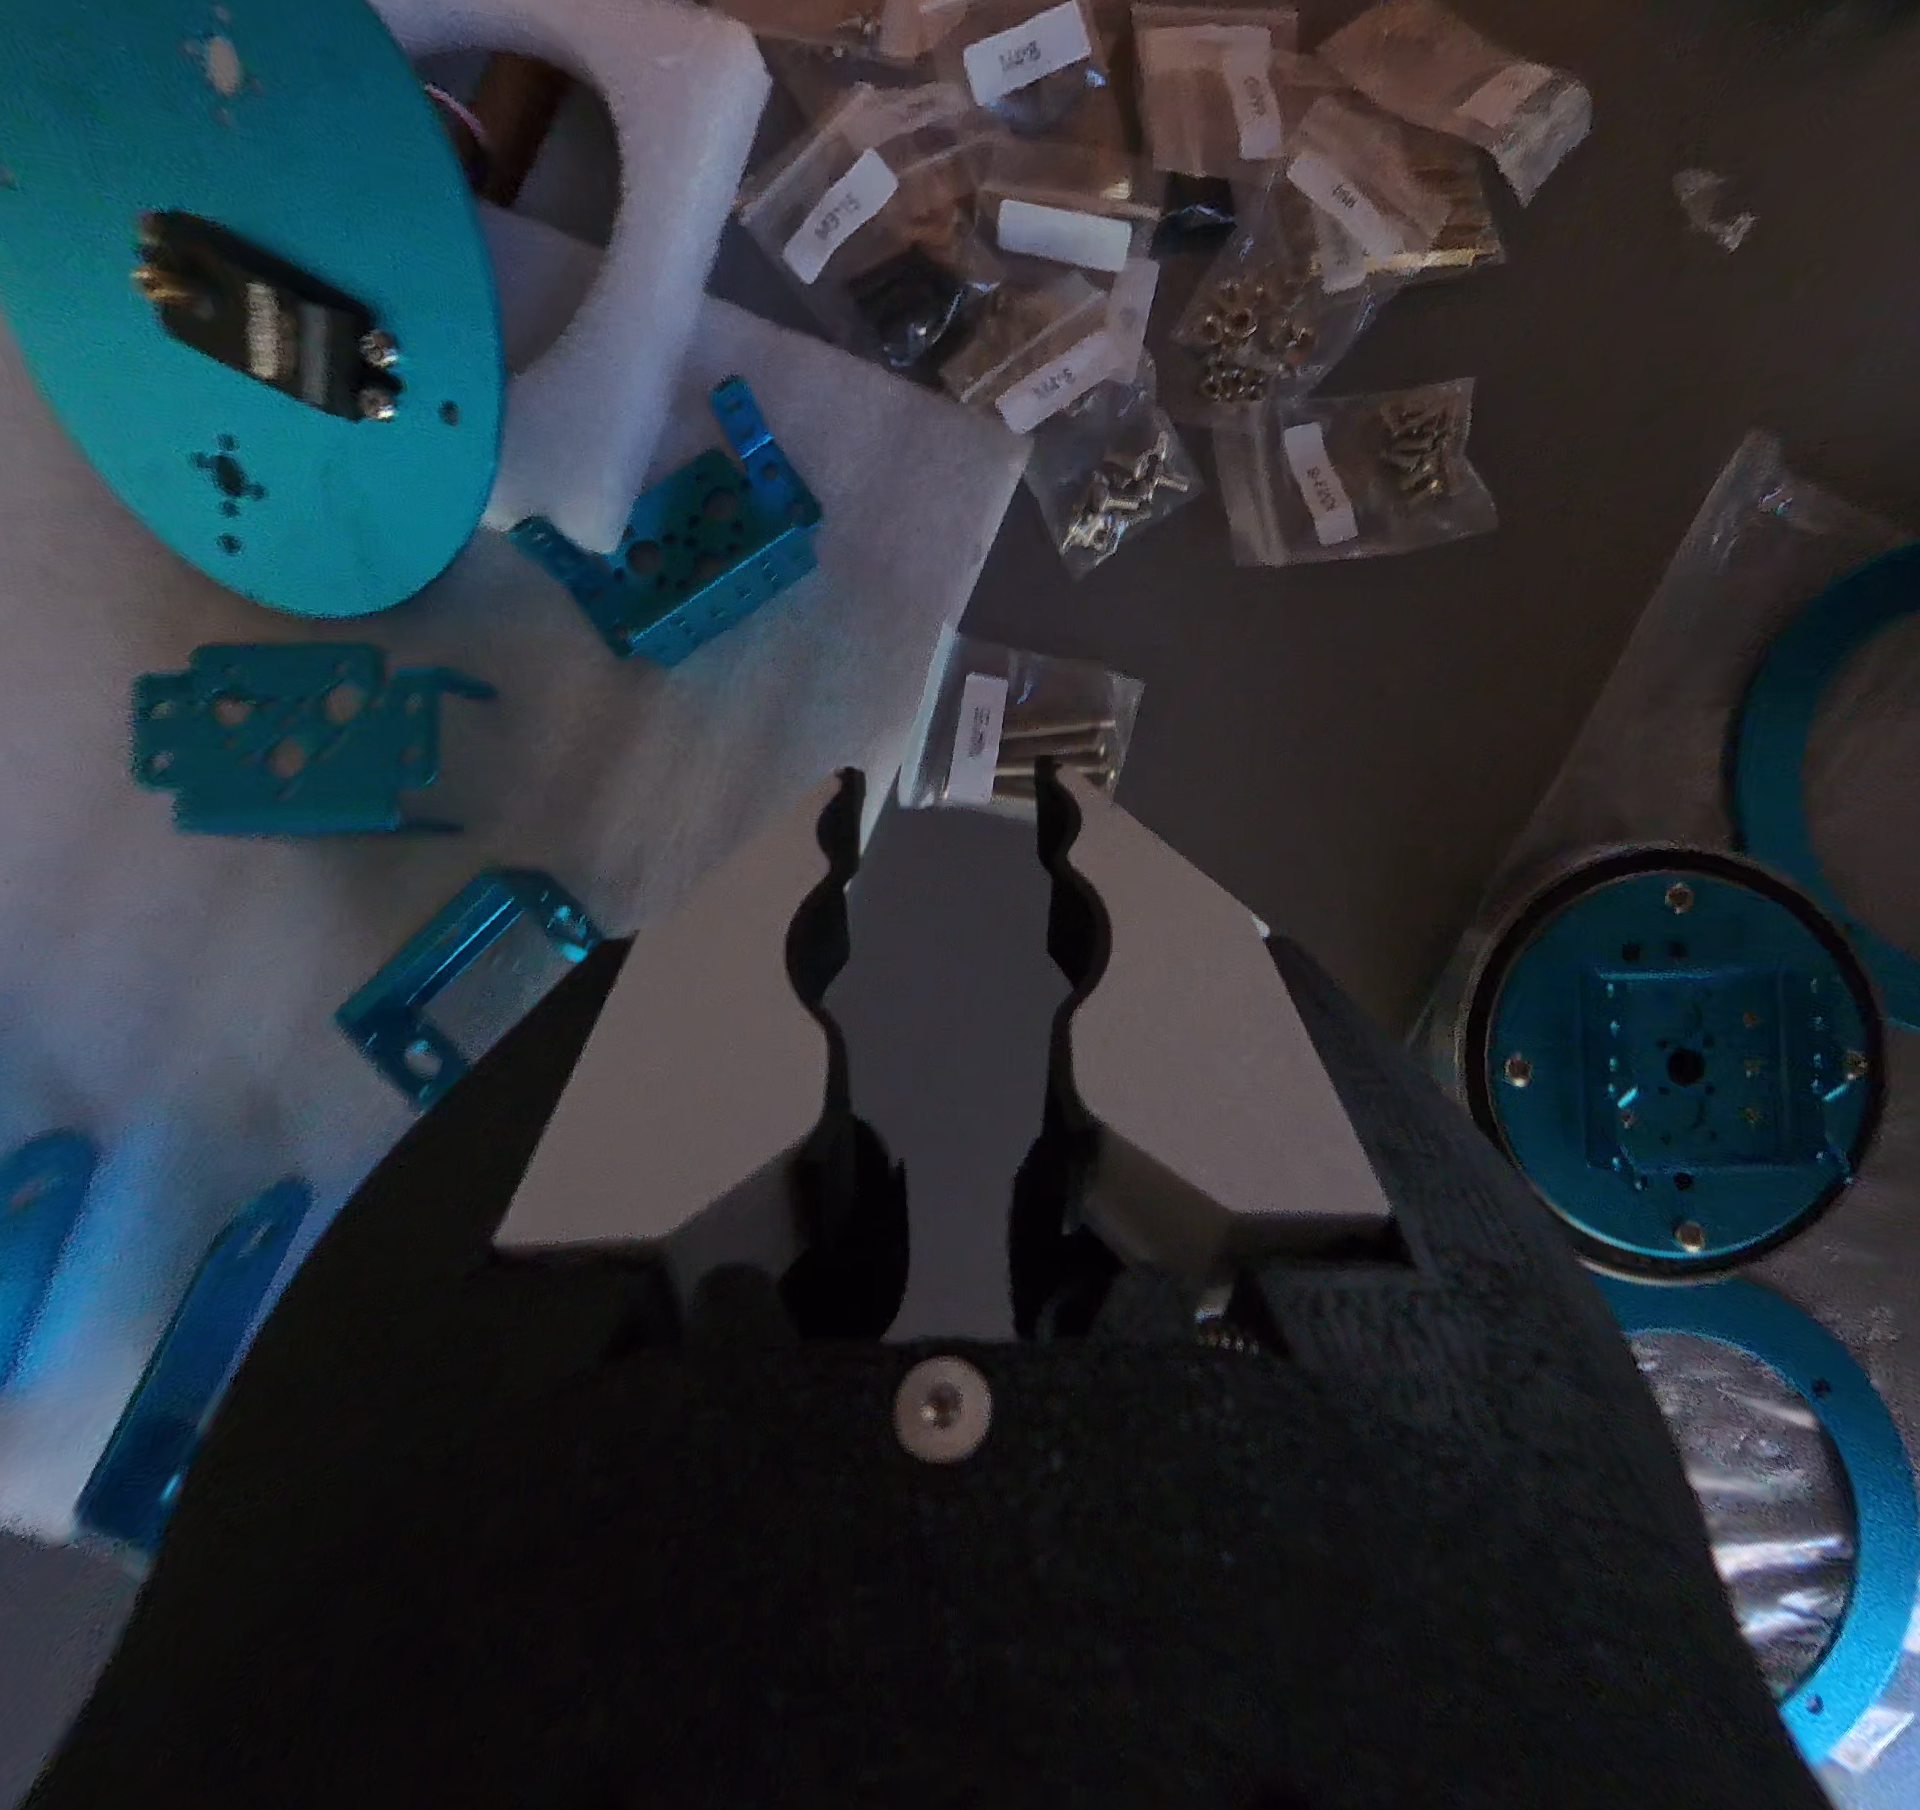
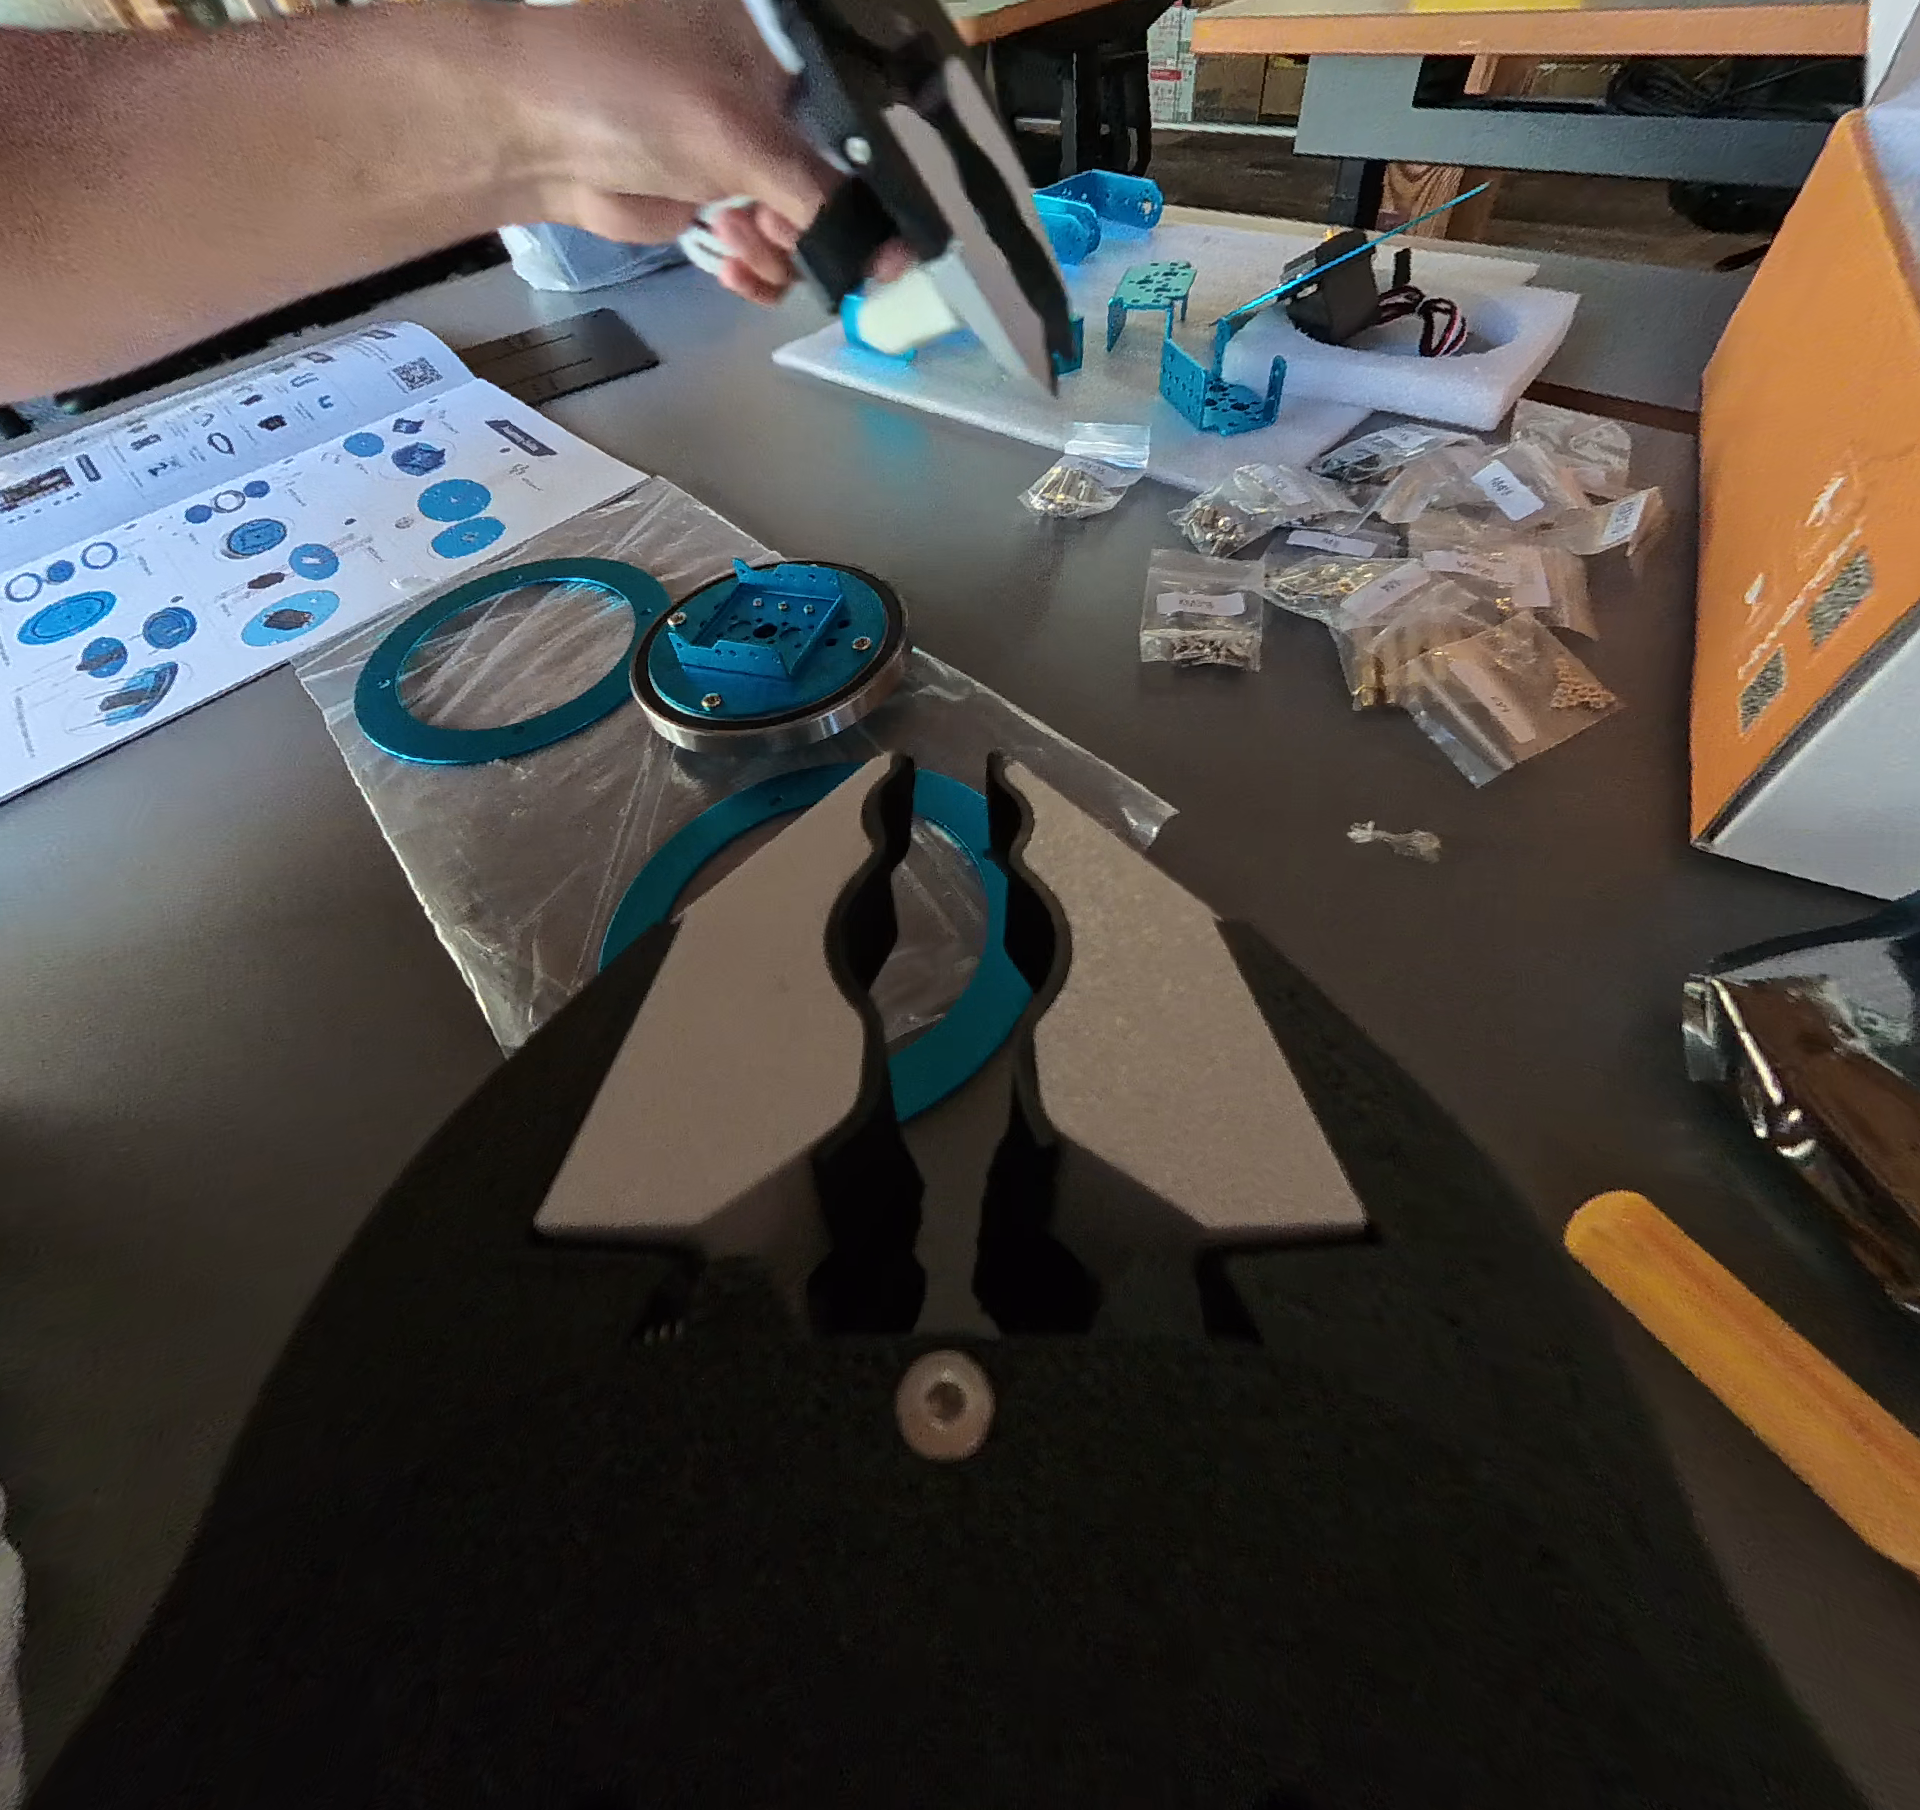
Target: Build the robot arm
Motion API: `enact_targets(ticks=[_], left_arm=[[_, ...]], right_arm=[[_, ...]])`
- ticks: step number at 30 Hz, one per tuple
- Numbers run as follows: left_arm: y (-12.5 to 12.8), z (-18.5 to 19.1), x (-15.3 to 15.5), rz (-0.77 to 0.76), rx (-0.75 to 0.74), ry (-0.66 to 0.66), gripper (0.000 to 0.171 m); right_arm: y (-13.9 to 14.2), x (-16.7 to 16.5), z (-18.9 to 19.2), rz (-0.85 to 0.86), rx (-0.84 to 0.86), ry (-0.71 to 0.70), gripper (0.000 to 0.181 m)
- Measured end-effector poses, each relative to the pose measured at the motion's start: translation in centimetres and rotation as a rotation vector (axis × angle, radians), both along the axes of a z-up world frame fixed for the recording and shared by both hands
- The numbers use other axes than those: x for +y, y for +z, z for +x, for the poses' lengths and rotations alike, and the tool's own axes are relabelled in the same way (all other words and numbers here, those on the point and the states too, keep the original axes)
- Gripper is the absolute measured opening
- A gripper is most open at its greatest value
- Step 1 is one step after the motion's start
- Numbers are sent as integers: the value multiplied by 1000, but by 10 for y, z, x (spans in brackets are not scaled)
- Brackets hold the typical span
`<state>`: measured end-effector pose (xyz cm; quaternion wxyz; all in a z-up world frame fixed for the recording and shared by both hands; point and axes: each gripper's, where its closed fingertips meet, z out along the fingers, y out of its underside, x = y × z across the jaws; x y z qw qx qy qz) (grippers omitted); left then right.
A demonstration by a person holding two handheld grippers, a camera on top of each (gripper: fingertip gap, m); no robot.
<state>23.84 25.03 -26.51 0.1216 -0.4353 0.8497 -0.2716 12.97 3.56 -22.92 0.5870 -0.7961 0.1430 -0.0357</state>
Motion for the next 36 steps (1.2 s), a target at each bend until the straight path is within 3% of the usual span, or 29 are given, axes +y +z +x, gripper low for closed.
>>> enact_targets(ticks=[2, 4, 7, 8, 17, 21, 28, 33, 36], left_arm=[[-14, 12, -7, -43, 41, -17, 34], [-29, 19, -2, 10, 71, -17, 29], [-25, 17, -3, 21, 70, -58, 1], [-20, 15, -2, 24, 68, -50, 1], [65, -55, -22, -352, 24, -1, 0], [109, -103, -31, -572, -31, -49, 0], [156, -176, -37, -723, -117, -96, 0], [185, -230, -31, -838, -191, -127, 0], [189, -255, -29, -870, -213, -136, 1]], right_arm=[[-2, 1, -2, -4, 9, 12, 13], [-3, 2, -3, -10, 14, 16, 13], [-4, 3, -3, -8, 26, 21, 13], [-4, 3, -3, -5, 29, 22, 13], [0, 12, -12, -15, -21, 60, 10], [21, 29, -26, 64, -4, 127, 10], [83, 93, -74, 290, 160, 372, 24], [102, 145, -97, 341, 234, 462, 41], [112, 173, -123, 404, 422, 604, 34]])
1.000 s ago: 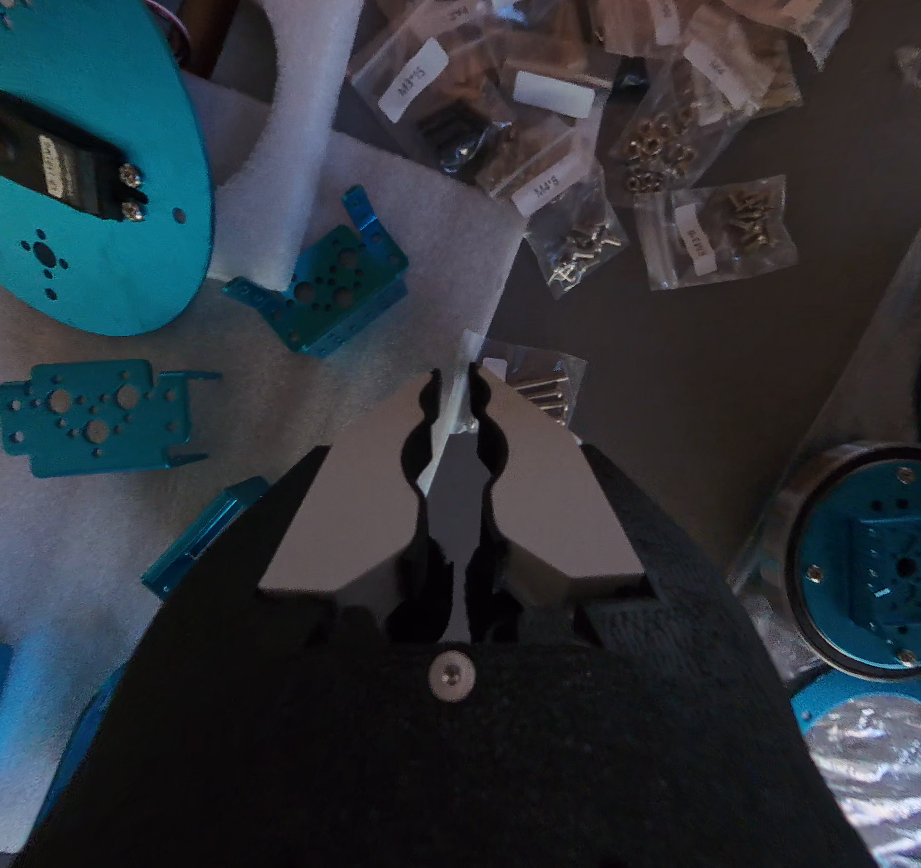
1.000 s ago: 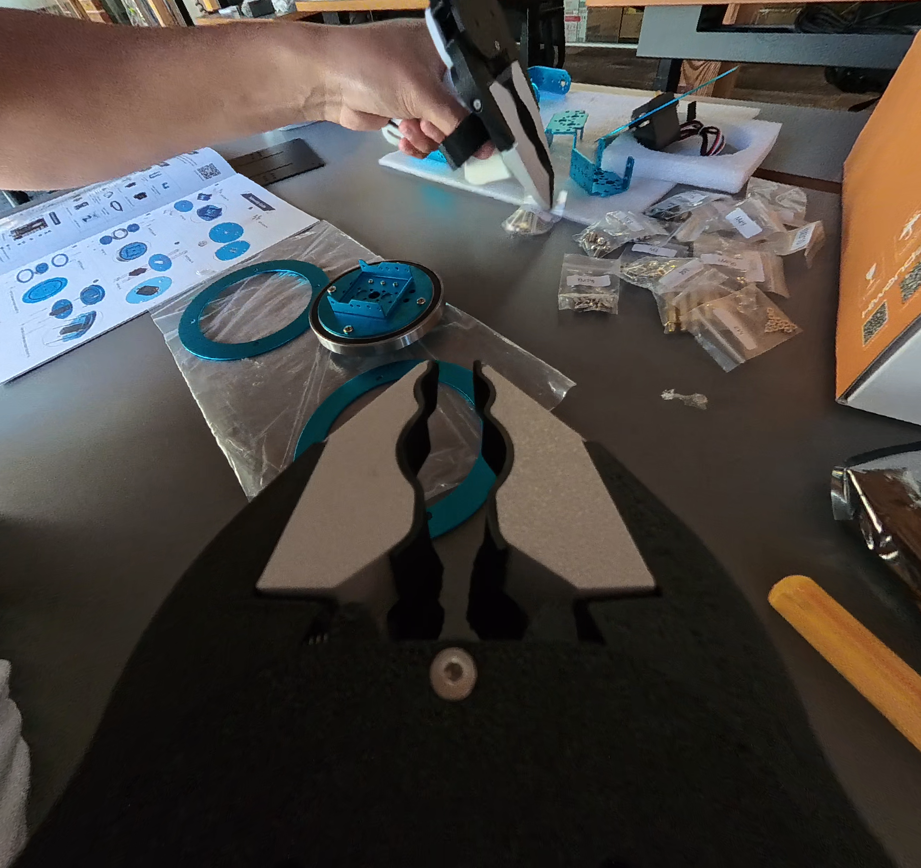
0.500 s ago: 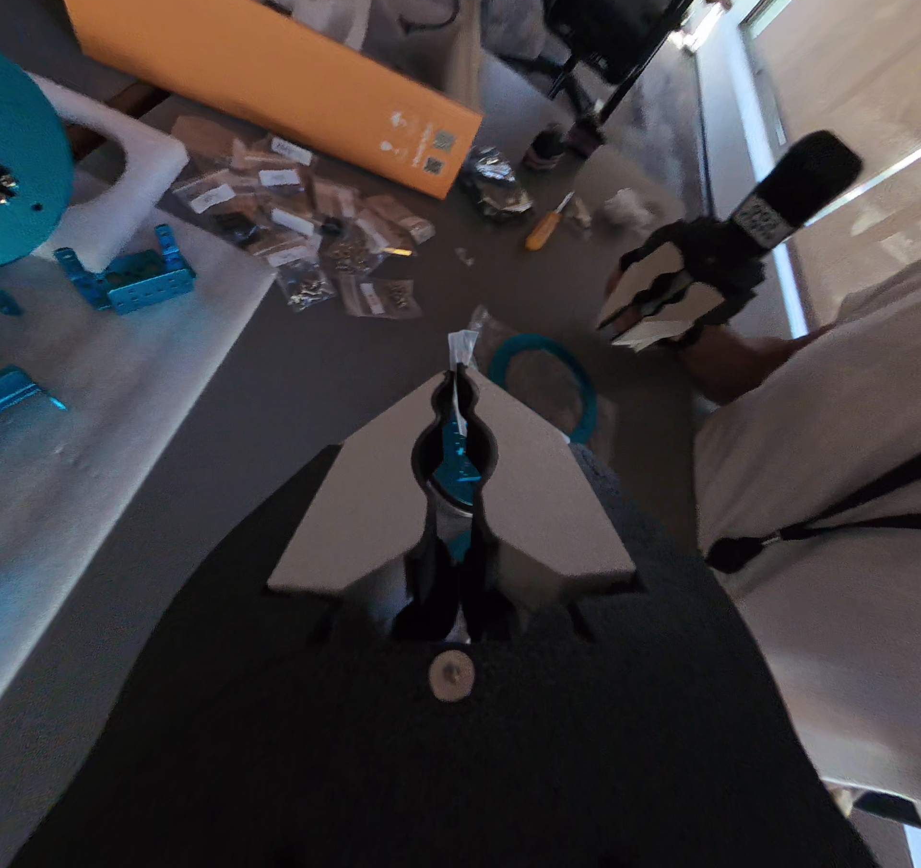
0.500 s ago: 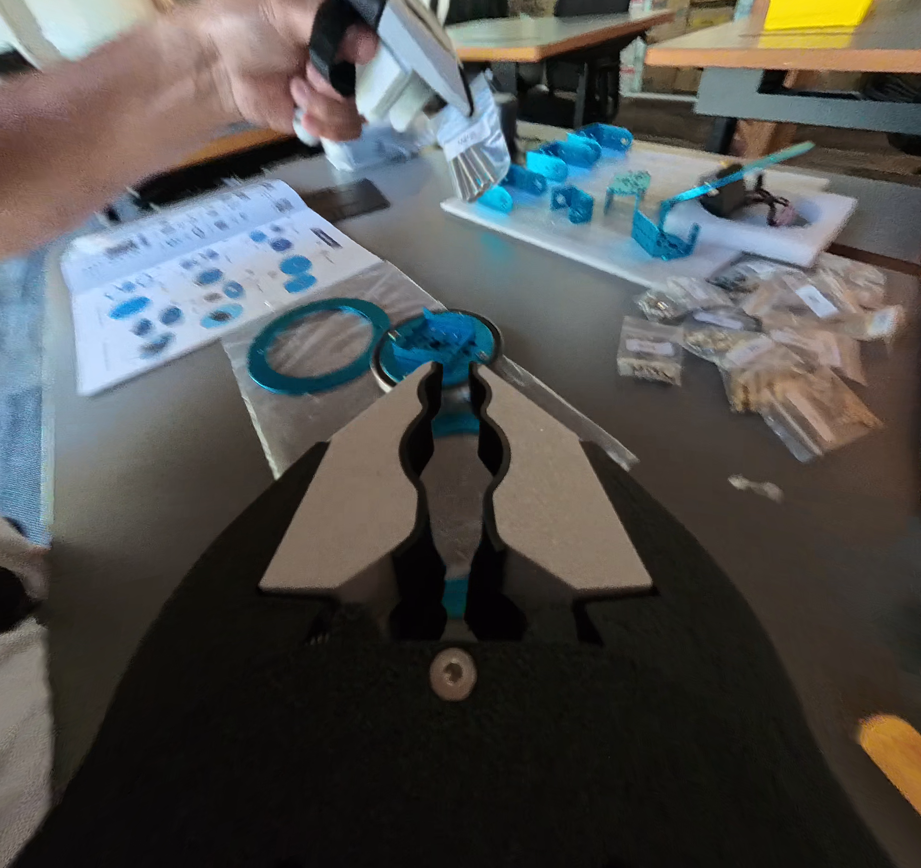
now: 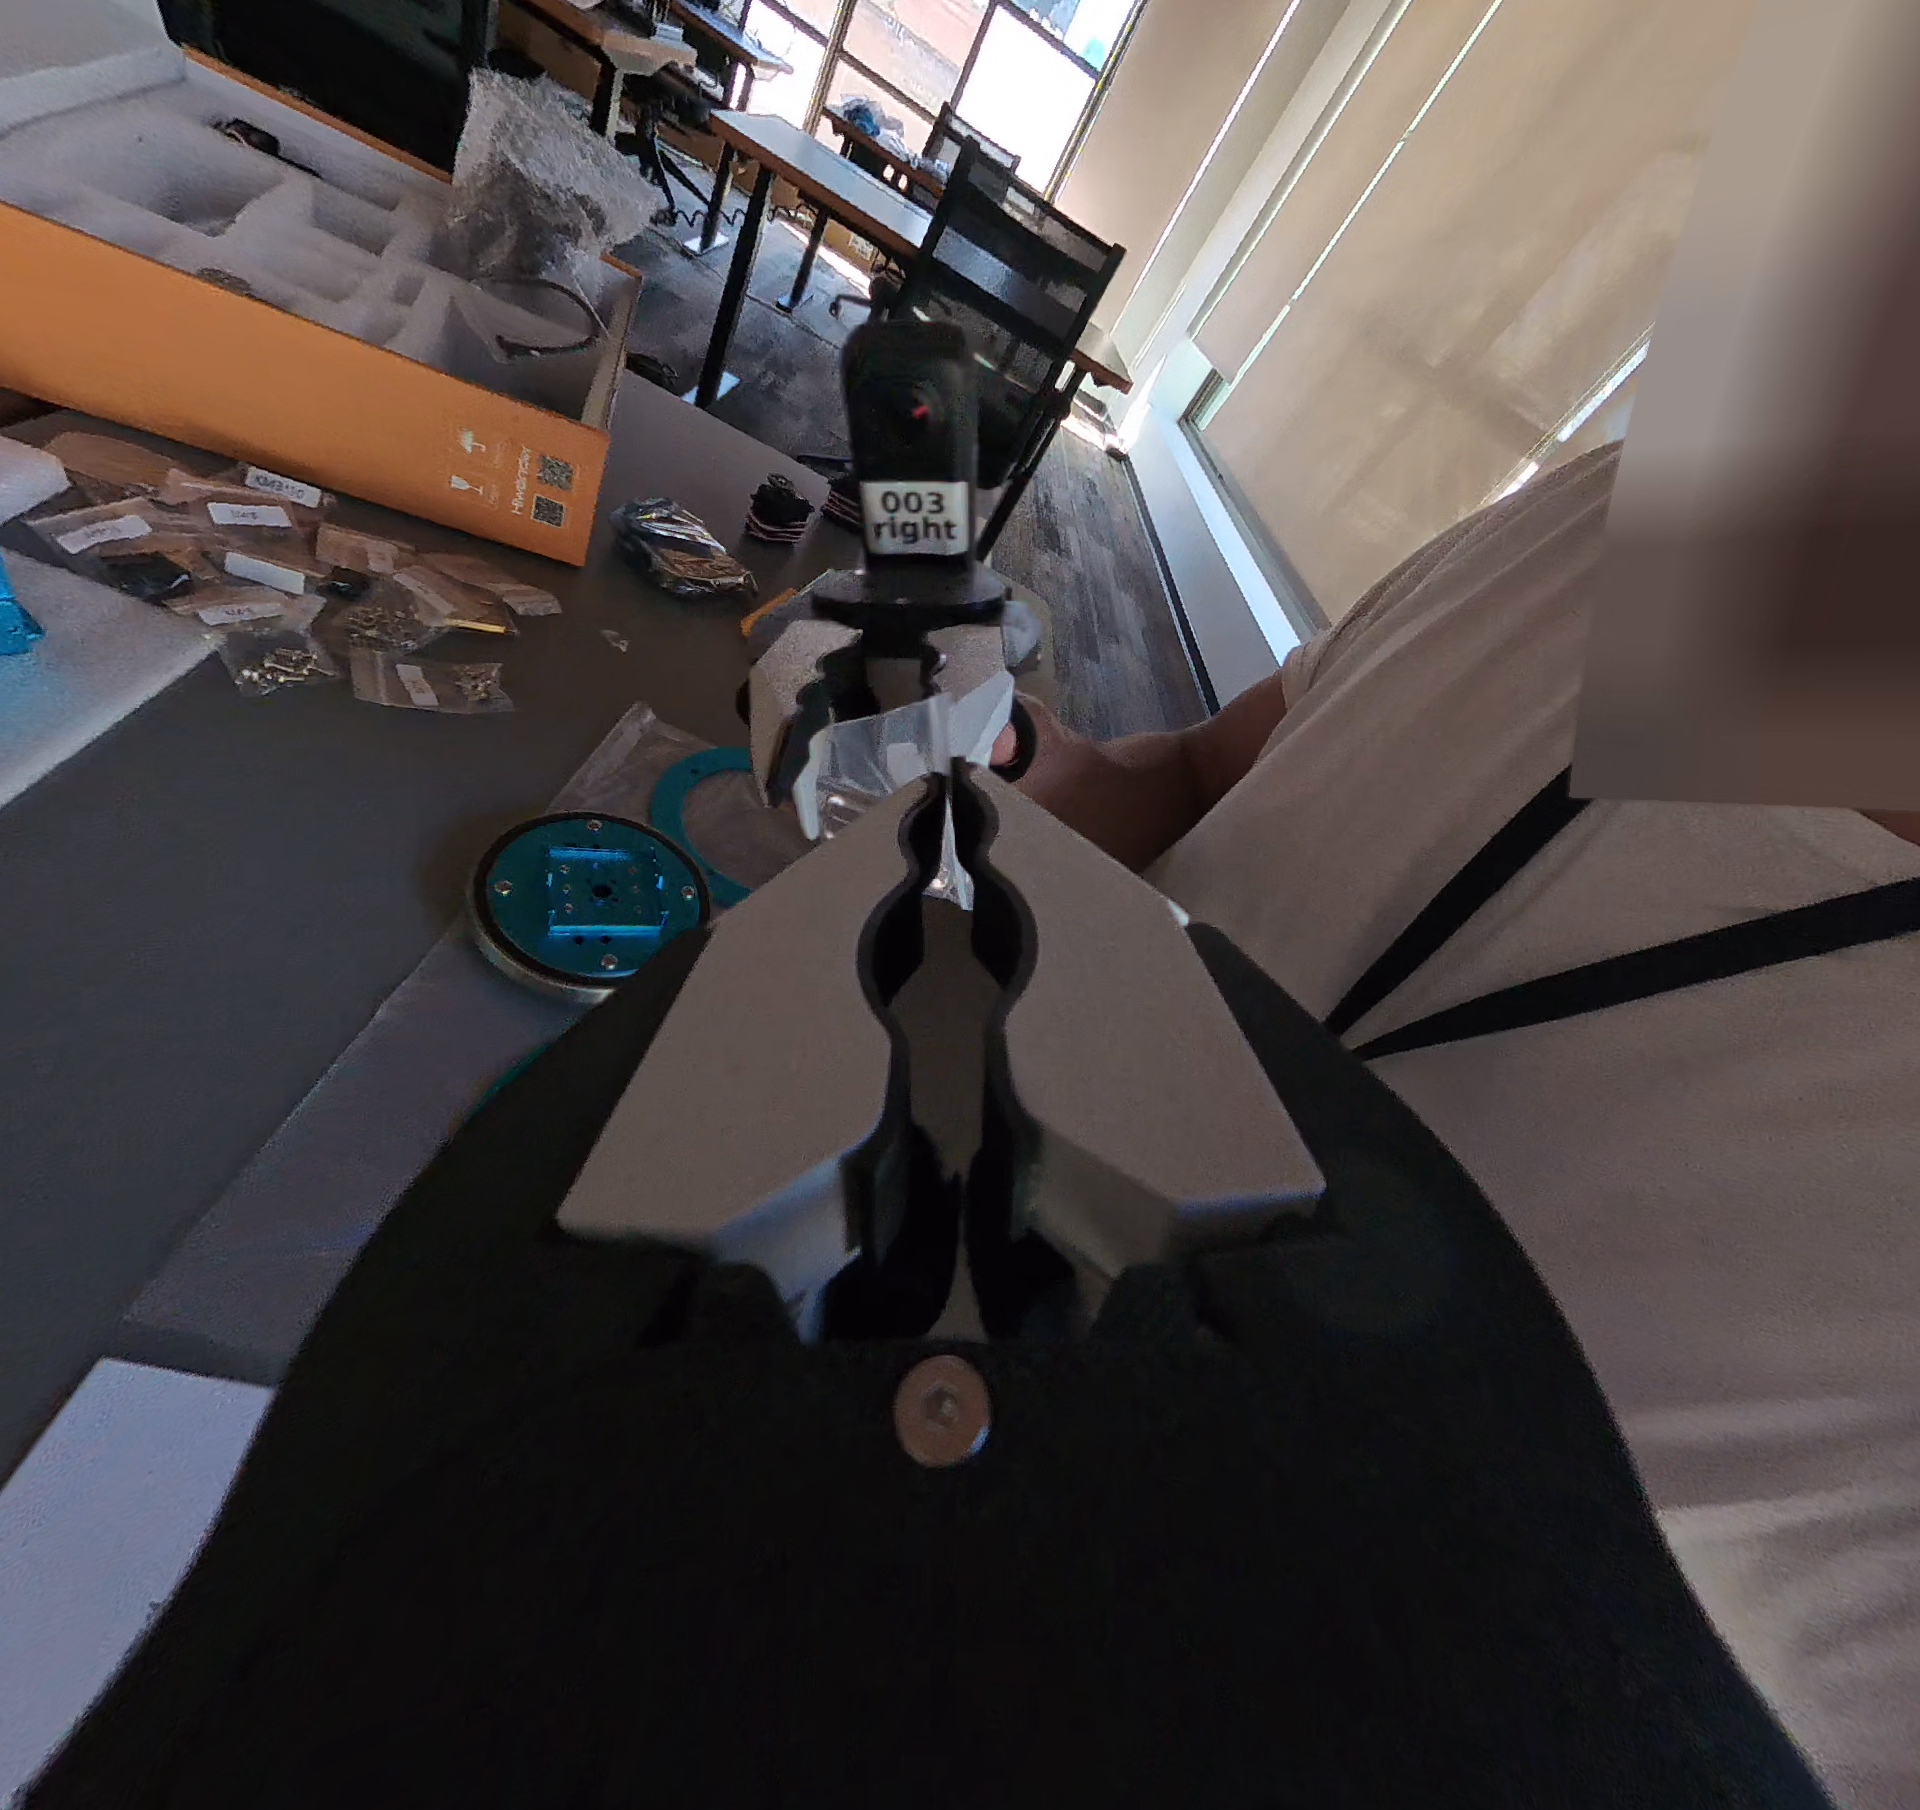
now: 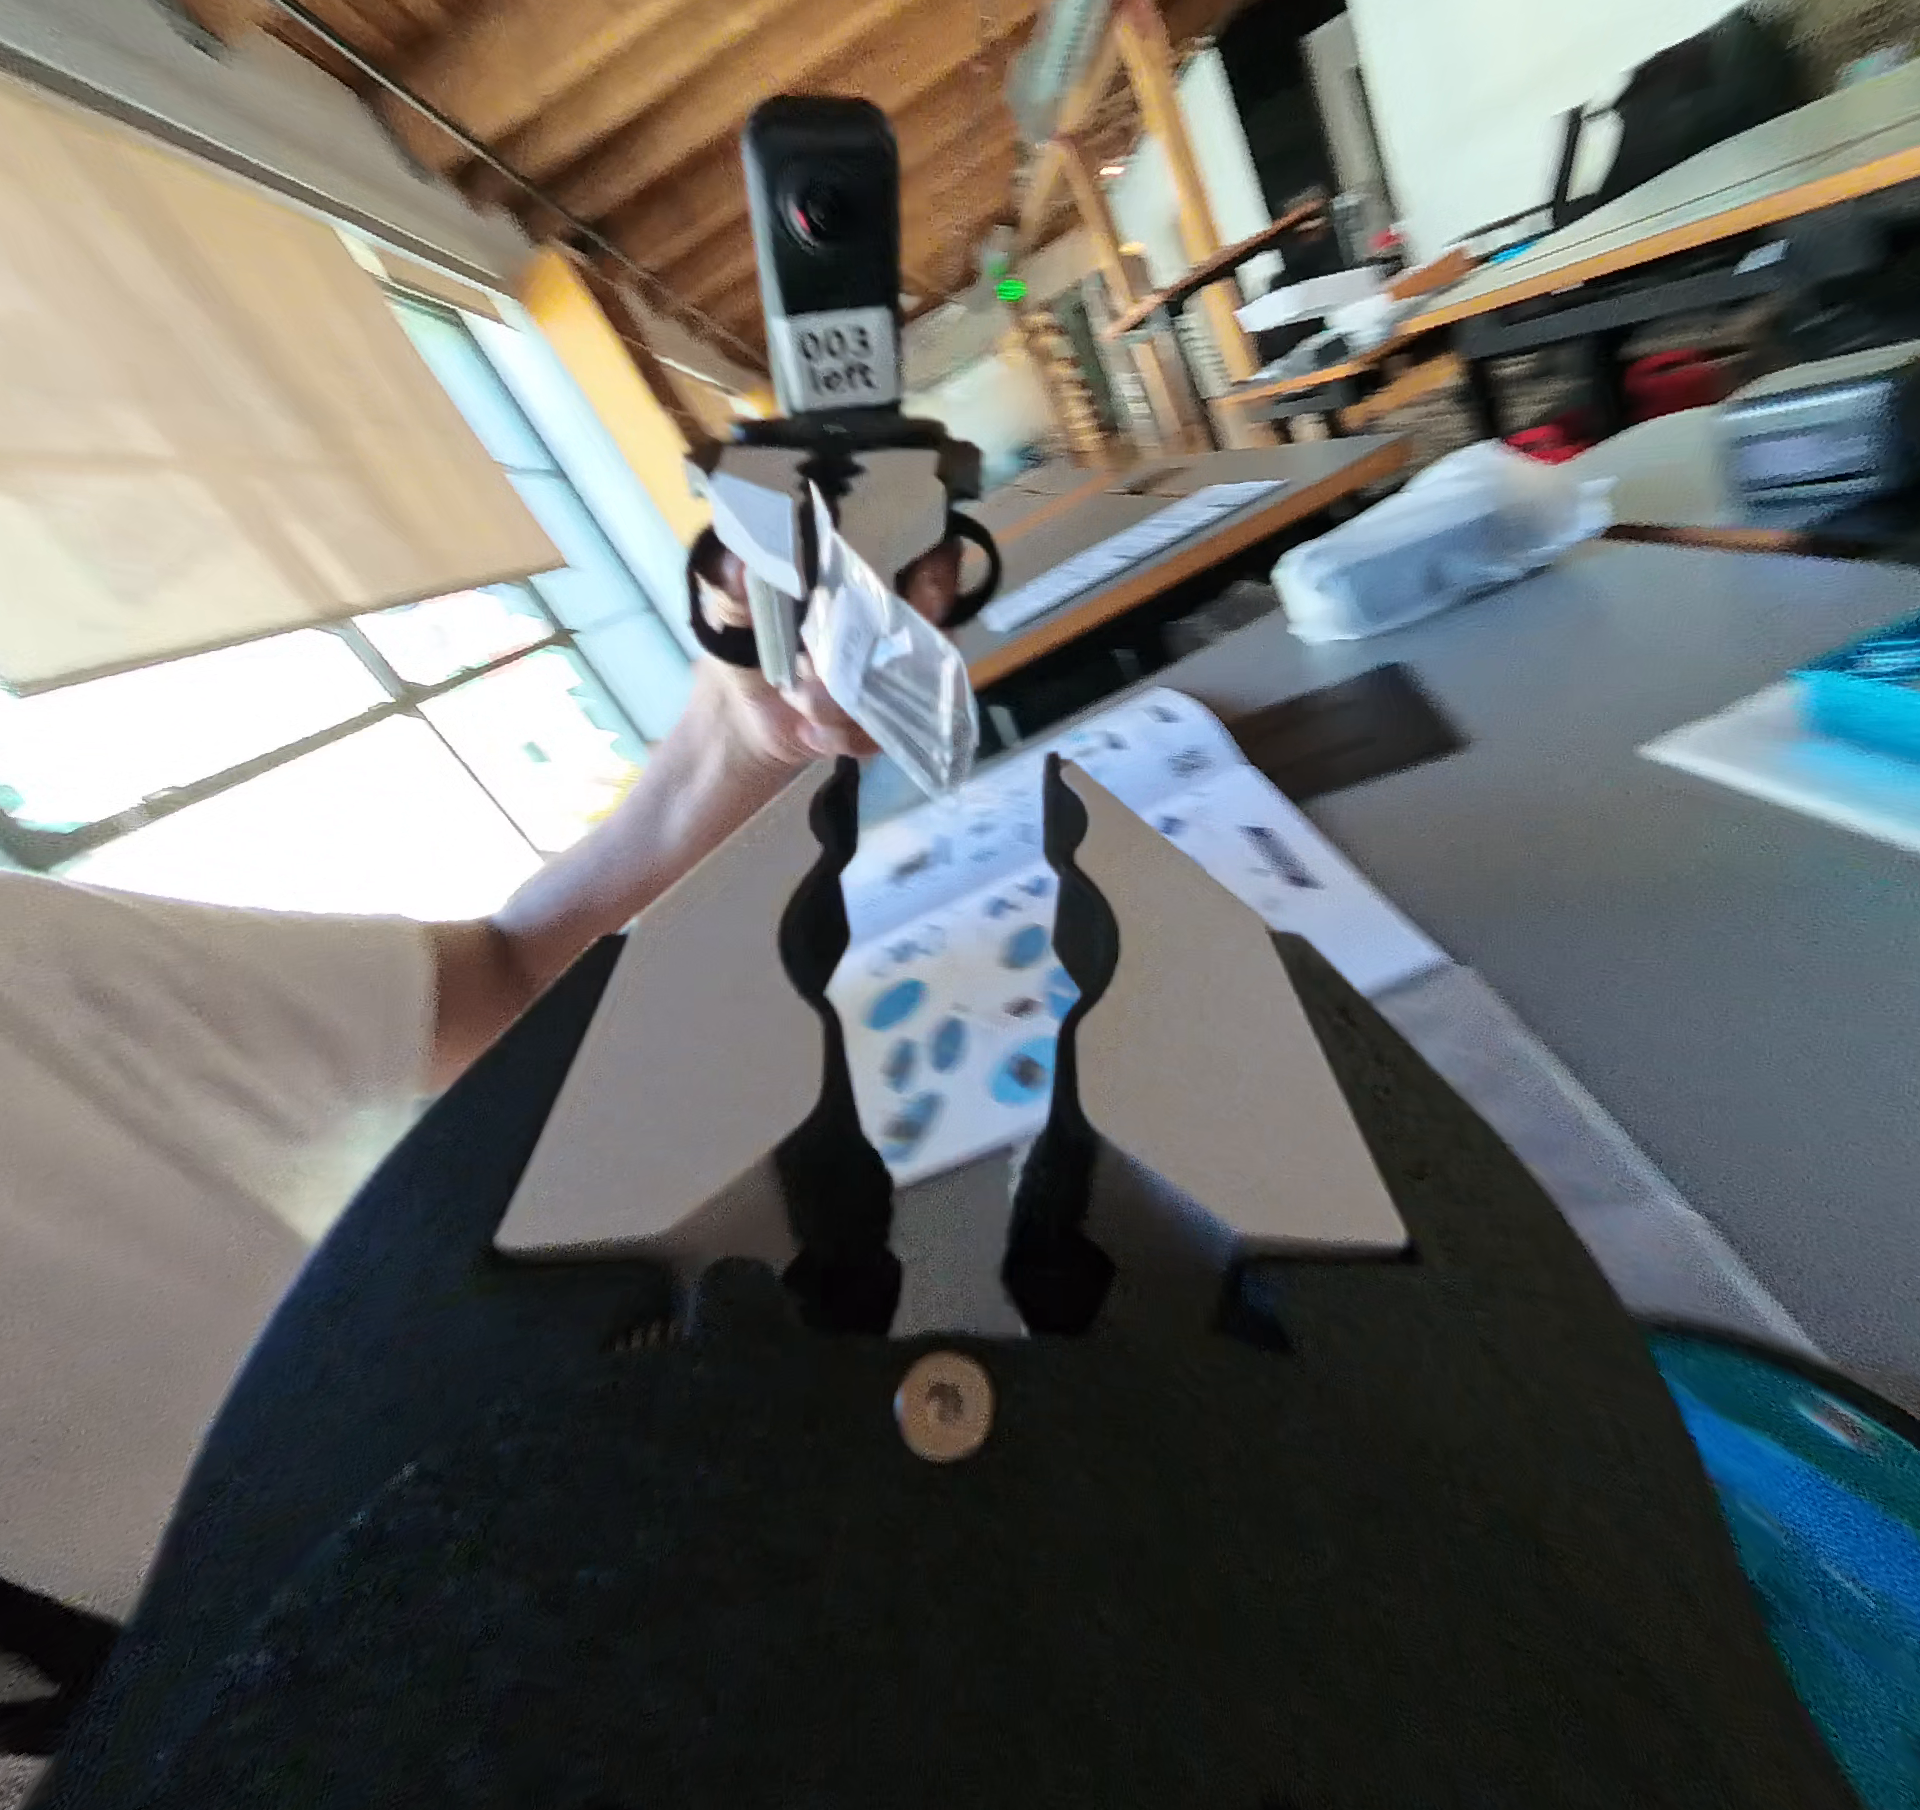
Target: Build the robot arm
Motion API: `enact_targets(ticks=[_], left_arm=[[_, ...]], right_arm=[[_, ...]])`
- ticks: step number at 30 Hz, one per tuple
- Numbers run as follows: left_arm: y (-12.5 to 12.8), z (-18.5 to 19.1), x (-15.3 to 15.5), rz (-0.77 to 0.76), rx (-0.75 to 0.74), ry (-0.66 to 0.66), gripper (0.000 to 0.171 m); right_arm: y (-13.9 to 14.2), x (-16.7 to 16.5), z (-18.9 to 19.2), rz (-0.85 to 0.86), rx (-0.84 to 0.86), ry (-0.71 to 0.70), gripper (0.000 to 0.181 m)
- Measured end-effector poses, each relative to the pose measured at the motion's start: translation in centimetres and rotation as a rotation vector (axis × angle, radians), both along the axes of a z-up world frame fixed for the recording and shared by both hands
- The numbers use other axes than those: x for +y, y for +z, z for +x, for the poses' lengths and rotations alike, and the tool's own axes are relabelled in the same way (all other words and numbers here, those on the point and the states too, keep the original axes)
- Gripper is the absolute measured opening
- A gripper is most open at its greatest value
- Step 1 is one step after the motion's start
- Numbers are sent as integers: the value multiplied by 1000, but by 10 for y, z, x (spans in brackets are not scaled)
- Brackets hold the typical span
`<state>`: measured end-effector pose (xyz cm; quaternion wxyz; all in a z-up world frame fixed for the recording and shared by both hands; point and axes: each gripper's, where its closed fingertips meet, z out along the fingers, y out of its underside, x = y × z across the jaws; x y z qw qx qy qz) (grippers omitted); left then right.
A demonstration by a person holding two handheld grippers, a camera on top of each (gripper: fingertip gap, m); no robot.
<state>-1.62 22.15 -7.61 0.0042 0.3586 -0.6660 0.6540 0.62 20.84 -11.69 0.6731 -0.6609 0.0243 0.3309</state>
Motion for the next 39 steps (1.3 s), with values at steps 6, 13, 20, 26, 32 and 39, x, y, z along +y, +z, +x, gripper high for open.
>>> enact_targets(ticks=[6, 13, 20, 26, 32, 39], left_arm=[[-17, -33, 26, -6, 21, 106, 0], [-40, -68, 46, 70, 10, 217, 0], [-45, -91, 56, 122, -12, 248, 0], [-53, -92, 62, 128, 27, 281, 0], [-78, -54, 39, -54, 164, 366, 0], [-122, -7, -52, -294, 295, 264, 0]], right_arm=[[7, 17, -49, 29, 187, 250, 2], [-13, 38, -78, -69, 108, 252, 2], [-17, 50, -99, -88, 74, 265, 2], [-26, 58, -96, -134, 89, 221, 3], [-53, 28, -51, -226, -400, -114, 29], [-76, -34, -52, -313, -363, -40, 42]])
